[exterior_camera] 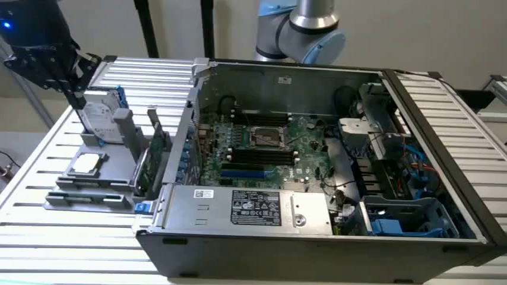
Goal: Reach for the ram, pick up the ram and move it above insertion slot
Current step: 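Reach for the ram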
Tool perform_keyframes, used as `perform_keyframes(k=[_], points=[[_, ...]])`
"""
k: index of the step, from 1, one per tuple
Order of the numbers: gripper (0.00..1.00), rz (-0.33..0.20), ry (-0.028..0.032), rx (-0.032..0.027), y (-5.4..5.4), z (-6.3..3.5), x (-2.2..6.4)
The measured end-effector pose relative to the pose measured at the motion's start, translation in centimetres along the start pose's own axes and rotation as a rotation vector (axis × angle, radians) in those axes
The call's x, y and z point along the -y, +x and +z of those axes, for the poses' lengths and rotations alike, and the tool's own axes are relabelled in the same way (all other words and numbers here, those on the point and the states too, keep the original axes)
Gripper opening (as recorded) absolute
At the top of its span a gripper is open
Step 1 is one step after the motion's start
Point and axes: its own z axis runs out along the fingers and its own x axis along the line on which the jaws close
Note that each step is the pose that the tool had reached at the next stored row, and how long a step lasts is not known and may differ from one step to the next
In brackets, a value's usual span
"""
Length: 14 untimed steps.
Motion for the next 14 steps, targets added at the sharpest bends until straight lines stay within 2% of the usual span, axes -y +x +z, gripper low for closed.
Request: perform_keyframes(k=[14], points=[[0.11,0.000,0.0001,-0.0002,0.01,-0.01,0.04]])
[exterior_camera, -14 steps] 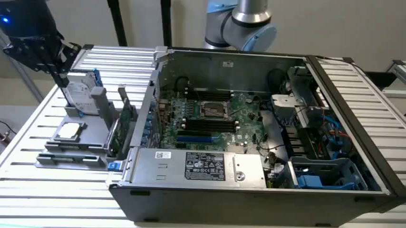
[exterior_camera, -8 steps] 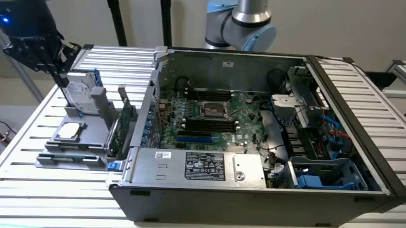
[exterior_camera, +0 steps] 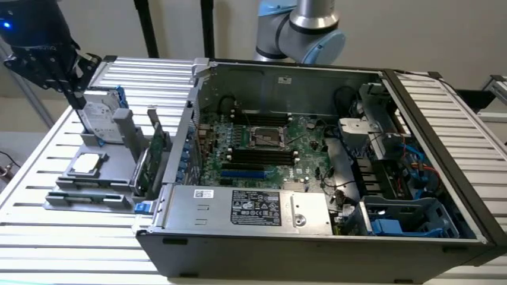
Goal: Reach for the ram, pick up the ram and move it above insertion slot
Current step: 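Reach for the ram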
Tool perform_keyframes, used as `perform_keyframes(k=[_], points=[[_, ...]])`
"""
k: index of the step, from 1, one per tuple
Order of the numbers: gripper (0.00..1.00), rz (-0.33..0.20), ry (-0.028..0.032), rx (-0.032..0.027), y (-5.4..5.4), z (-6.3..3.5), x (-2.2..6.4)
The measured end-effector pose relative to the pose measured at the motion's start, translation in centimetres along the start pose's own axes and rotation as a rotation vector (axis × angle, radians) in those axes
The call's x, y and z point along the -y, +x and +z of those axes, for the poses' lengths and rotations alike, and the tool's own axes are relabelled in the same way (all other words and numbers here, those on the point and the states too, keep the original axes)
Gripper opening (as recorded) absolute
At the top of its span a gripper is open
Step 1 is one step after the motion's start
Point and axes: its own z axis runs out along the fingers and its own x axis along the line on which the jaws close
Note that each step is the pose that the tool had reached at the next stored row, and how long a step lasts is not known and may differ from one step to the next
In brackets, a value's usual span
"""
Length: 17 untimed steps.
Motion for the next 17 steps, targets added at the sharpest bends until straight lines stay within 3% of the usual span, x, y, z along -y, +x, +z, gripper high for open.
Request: perform_keyframes(k=[2,7,13,17], points=[[0.11,0.000,-0.0001,0.0000,0.0,0.00,0.32],[0.11,0.000,-0.0001,-0.0018,0.0,0.00,2.43],[0.11,0.000,-0.0002,-0.0086,0.1,0.12,5.04],[0.11,0.000,0.0003,-0.0135,0.1,0.27,6.27]])
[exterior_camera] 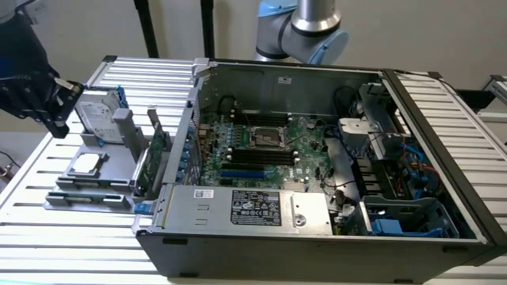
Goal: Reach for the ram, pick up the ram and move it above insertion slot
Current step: 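Reach for the ram, then pick up the ram and move it above insertion slot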
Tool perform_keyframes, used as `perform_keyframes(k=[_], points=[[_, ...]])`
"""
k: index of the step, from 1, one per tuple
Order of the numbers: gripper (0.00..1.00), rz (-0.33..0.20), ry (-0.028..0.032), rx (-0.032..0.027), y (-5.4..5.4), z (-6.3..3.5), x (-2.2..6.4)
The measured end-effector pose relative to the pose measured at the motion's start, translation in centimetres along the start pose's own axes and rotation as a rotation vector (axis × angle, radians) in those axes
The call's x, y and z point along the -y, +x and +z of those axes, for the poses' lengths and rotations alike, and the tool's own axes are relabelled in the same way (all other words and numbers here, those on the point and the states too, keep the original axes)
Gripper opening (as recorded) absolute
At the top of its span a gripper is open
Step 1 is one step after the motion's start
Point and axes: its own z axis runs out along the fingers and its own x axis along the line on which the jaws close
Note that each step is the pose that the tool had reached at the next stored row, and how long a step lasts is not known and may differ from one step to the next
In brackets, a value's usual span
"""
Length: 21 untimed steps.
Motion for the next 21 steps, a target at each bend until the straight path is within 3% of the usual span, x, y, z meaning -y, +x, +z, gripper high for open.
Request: perform_keyframes(k=[6,21], points=[[0.11,-0.012,0.0021,-0.0046,0.00,0.12,0.15],[0.11,-0.283,0.0095,-0.0145,0.01,0.16,0.15]])
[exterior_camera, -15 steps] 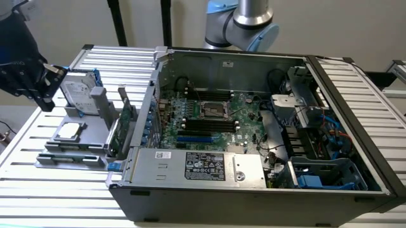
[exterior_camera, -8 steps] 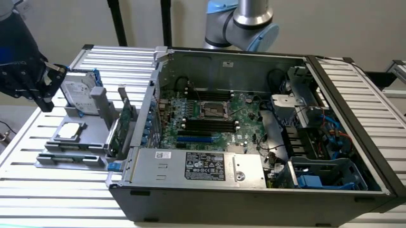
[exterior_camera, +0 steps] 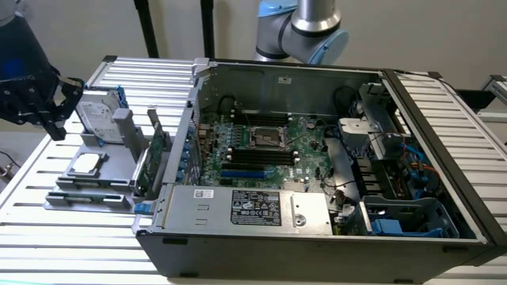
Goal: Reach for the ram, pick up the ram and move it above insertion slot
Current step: 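Pick up the ram and move it above insertion slot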
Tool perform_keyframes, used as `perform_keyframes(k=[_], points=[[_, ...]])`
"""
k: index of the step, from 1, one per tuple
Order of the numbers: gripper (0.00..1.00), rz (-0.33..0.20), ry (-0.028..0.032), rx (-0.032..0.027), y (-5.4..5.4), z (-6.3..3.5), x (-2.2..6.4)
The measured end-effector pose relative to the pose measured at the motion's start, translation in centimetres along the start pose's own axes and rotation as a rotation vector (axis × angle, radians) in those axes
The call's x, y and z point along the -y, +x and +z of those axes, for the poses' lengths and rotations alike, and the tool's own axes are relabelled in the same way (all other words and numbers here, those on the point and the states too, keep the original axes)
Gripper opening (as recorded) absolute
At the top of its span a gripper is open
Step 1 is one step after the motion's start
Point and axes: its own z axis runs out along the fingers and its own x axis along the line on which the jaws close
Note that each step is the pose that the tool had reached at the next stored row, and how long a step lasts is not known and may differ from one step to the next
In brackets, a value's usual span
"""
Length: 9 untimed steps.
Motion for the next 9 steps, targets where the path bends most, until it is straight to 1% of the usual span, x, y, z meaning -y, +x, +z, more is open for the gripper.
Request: perform_keyframes(k=[9], points=[[0.11,-0.163,0.0041,-0.0056,0.00,0.03,0.00]])
